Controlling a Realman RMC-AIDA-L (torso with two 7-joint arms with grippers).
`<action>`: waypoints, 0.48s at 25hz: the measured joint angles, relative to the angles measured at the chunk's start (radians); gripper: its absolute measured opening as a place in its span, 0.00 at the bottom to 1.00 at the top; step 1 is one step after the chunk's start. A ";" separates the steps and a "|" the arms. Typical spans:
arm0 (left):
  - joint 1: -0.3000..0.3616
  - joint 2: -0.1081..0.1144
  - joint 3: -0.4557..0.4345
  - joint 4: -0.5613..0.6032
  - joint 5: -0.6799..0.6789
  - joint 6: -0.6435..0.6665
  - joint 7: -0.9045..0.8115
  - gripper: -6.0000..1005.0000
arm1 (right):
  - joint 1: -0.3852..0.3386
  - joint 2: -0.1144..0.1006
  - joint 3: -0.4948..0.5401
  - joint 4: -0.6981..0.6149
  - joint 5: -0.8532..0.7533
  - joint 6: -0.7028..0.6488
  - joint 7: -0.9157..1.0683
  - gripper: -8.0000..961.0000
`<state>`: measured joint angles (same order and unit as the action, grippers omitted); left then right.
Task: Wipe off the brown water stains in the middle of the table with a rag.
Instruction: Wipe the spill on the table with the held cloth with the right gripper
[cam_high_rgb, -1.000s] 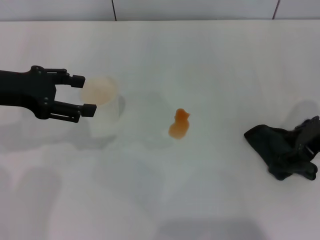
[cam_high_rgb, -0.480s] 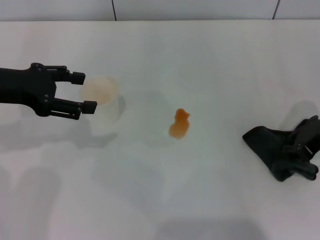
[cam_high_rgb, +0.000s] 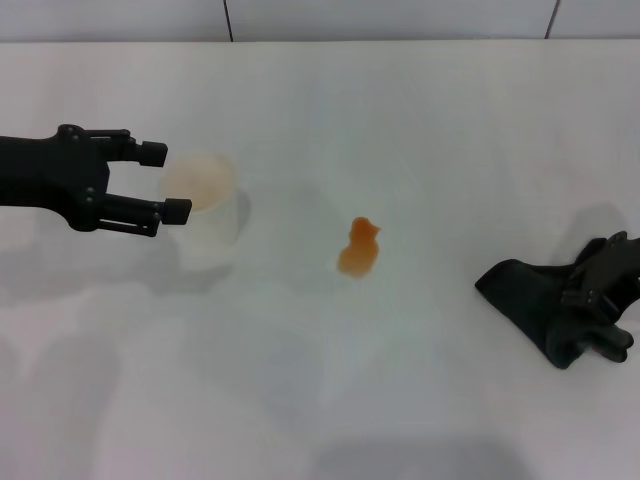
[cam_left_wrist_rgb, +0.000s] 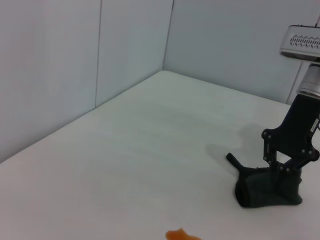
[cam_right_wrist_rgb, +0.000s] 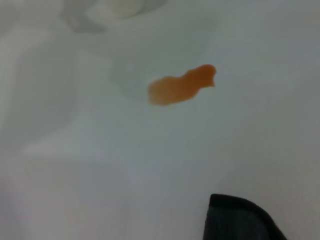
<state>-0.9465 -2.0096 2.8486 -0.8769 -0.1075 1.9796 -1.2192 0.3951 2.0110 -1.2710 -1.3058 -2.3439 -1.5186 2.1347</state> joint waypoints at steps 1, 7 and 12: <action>0.001 0.000 0.000 0.000 -0.002 0.000 0.000 0.88 | 0.000 0.000 -0.001 -0.001 0.004 -0.004 0.000 0.12; 0.002 0.000 0.000 -0.001 -0.005 0.001 0.004 0.88 | 0.008 0.001 -0.033 -0.004 0.044 -0.002 0.002 0.08; 0.001 0.000 0.000 -0.001 -0.005 0.000 0.006 0.88 | 0.018 0.002 -0.055 -0.006 0.093 0.007 0.006 0.08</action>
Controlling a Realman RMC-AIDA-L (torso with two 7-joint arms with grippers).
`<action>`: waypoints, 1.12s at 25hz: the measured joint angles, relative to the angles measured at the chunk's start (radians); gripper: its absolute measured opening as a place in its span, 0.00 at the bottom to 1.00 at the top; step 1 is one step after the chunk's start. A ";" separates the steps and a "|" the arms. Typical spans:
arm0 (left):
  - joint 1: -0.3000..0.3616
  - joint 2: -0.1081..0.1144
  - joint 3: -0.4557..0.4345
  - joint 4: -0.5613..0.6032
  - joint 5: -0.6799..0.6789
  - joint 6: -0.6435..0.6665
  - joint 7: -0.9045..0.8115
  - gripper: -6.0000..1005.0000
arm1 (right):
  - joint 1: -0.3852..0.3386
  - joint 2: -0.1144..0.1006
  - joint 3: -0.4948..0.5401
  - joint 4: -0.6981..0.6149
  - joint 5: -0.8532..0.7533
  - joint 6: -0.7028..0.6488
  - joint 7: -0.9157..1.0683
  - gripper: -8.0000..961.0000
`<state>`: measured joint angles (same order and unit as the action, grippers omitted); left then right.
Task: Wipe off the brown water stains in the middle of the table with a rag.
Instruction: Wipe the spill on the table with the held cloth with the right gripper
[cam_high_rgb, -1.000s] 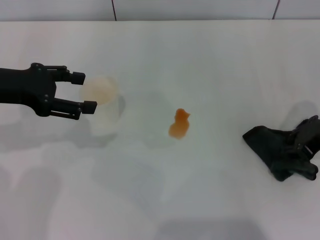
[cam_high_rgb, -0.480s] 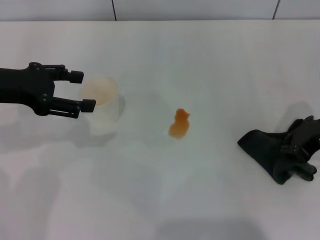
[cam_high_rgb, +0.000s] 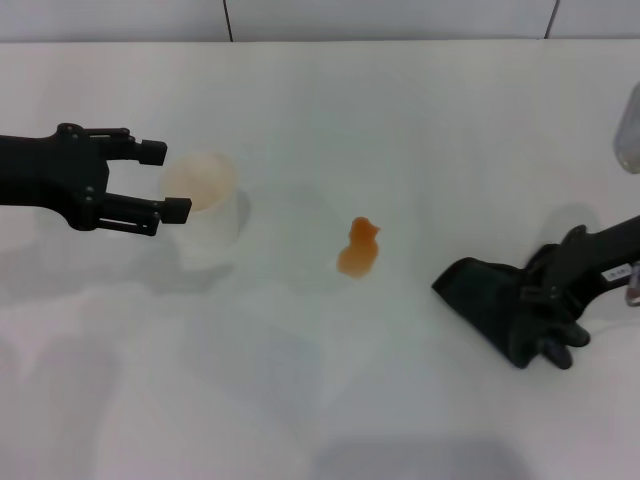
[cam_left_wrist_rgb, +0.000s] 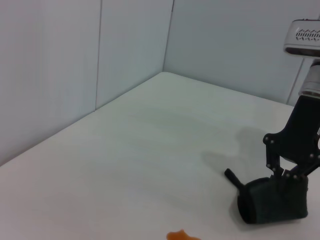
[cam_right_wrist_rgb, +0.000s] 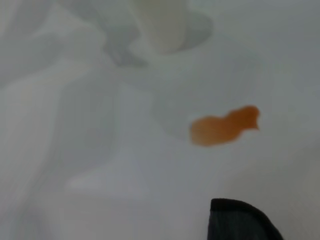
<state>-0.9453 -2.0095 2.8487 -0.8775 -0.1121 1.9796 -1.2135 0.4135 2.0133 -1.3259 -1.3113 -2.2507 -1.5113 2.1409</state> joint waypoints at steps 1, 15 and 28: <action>0.000 0.000 0.000 0.000 0.000 0.000 0.000 0.88 | 0.002 0.000 -0.008 0.000 0.009 0.004 0.001 0.08; -0.003 0.000 0.000 0.000 0.000 -0.001 -0.001 0.88 | 0.095 0.007 -0.190 0.024 0.062 0.121 0.068 0.08; -0.009 -0.004 0.000 0.000 0.000 -0.002 0.000 0.88 | 0.202 0.010 -0.317 0.105 0.119 0.226 0.104 0.08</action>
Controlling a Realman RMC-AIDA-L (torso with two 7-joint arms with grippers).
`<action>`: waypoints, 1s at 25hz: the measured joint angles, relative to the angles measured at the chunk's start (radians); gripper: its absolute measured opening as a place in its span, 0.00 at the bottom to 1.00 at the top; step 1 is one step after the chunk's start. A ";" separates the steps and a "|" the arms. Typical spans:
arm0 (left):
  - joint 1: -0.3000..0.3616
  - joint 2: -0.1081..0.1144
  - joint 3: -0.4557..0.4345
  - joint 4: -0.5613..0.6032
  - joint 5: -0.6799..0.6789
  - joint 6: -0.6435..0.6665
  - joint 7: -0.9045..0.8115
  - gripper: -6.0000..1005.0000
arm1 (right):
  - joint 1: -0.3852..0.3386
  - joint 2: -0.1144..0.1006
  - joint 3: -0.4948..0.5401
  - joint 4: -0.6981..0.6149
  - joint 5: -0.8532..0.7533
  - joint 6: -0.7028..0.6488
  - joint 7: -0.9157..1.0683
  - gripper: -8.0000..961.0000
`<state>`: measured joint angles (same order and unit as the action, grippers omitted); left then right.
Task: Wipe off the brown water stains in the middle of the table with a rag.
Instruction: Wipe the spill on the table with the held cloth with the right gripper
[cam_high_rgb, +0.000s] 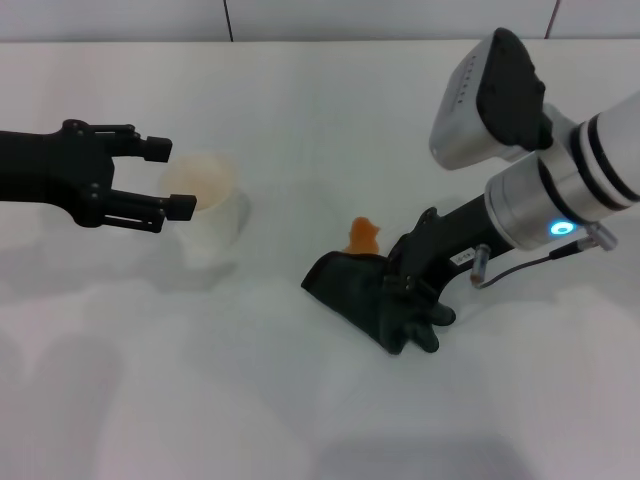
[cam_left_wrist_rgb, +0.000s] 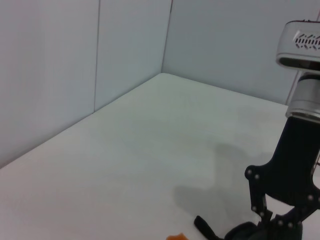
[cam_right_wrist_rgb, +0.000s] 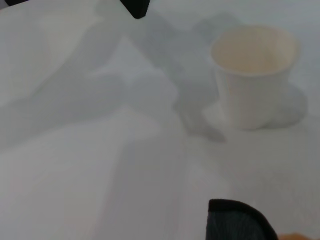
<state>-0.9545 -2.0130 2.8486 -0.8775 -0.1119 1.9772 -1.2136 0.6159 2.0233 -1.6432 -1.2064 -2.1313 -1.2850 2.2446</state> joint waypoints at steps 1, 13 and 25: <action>-0.001 -0.002 0.000 0.000 0.000 0.000 0.000 0.88 | 0.001 0.000 -0.010 0.003 0.000 0.007 0.002 0.08; -0.003 -0.011 0.000 0.000 -0.001 -0.001 0.001 0.88 | 0.031 0.003 -0.123 0.063 0.004 0.136 0.015 0.08; -0.002 -0.014 0.000 0.000 -0.011 -0.002 -0.001 0.88 | 0.045 0.005 -0.174 0.102 0.001 0.242 0.024 0.08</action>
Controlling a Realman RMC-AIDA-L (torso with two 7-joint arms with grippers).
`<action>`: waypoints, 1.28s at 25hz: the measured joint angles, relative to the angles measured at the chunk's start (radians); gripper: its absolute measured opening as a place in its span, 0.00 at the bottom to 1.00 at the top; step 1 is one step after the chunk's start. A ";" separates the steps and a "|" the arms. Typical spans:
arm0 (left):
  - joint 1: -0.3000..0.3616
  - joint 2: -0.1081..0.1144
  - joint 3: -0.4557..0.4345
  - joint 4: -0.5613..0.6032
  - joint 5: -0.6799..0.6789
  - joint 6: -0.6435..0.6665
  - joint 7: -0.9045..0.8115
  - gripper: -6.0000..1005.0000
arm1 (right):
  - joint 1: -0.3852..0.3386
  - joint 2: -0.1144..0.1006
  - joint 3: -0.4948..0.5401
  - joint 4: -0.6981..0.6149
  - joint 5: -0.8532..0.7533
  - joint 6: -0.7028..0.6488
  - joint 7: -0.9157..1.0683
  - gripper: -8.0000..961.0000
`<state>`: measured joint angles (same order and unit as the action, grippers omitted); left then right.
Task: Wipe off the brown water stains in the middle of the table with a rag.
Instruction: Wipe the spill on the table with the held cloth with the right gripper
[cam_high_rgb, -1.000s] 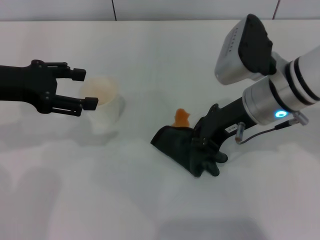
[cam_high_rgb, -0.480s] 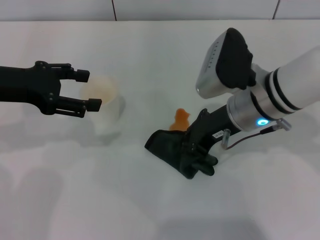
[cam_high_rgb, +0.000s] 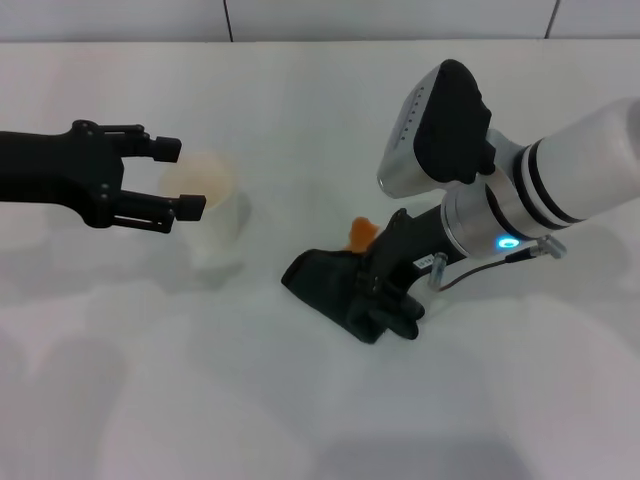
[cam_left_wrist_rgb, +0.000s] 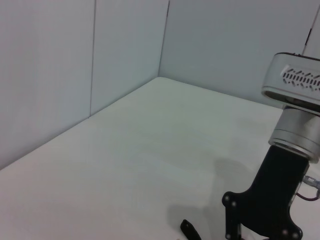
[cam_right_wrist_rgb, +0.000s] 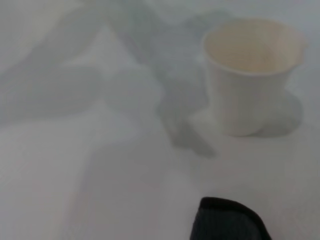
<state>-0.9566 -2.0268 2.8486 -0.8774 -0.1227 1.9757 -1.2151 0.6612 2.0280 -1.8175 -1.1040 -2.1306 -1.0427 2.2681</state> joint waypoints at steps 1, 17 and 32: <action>0.001 -0.001 0.000 0.000 0.000 0.000 0.000 0.88 | 0.001 0.000 -0.004 0.004 -0.004 0.012 0.005 0.08; 0.006 -0.003 0.000 0.000 0.000 0.000 0.003 0.88 | 0.006 -0.010 0.002 0.100 -0.028 0.176 0.008 0.08; 0.012 -0.008 0.000 0.000 0.000 -0.001 0.003 0.88 | -0.017 -0.012 0.066 0.131 -0.050 0.292 0.007 0.08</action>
<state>-0.9447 -2.0345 2.8486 -0.8774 -0.1227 1.9751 -1.2118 0.6446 2.0161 -1.7519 -0.9726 -2.1809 -0.7504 2.2748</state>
